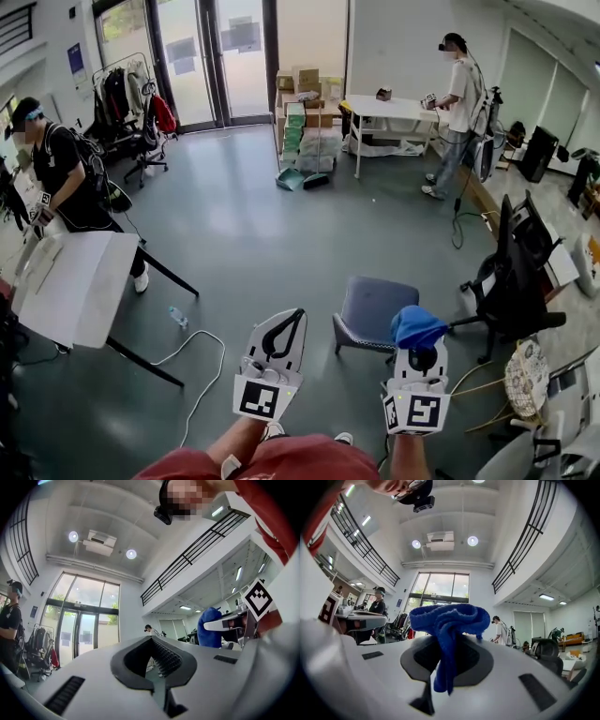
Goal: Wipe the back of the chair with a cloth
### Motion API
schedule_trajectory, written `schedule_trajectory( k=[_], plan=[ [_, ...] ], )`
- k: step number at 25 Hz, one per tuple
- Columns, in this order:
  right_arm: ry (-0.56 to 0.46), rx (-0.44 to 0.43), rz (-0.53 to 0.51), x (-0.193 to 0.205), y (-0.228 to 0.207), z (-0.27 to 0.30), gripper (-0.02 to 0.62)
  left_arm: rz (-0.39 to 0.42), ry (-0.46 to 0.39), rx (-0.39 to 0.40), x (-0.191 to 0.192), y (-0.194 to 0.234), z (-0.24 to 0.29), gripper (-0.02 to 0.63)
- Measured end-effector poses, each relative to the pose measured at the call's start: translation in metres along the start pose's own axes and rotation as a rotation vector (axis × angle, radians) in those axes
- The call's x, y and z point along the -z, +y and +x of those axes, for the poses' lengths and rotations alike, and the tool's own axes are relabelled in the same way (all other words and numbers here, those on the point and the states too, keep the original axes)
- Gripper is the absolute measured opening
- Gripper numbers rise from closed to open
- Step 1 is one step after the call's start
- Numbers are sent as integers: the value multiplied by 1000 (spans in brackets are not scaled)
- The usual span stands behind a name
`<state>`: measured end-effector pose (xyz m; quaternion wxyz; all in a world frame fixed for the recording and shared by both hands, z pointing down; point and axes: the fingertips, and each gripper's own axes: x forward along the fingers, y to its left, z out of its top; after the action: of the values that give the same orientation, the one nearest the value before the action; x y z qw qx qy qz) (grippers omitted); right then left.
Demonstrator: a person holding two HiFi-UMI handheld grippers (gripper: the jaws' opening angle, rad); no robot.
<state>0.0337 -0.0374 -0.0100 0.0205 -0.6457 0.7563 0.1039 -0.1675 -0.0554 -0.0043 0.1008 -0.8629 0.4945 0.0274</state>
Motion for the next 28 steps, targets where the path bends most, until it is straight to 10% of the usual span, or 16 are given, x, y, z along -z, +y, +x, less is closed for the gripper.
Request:
schedule_trajectory(
  k=[28],
  plan=[
    [28, -24, 25, -1, 5, 3, 61, 30, 13, -53, -14, 6, -16, 14]
  ],
)
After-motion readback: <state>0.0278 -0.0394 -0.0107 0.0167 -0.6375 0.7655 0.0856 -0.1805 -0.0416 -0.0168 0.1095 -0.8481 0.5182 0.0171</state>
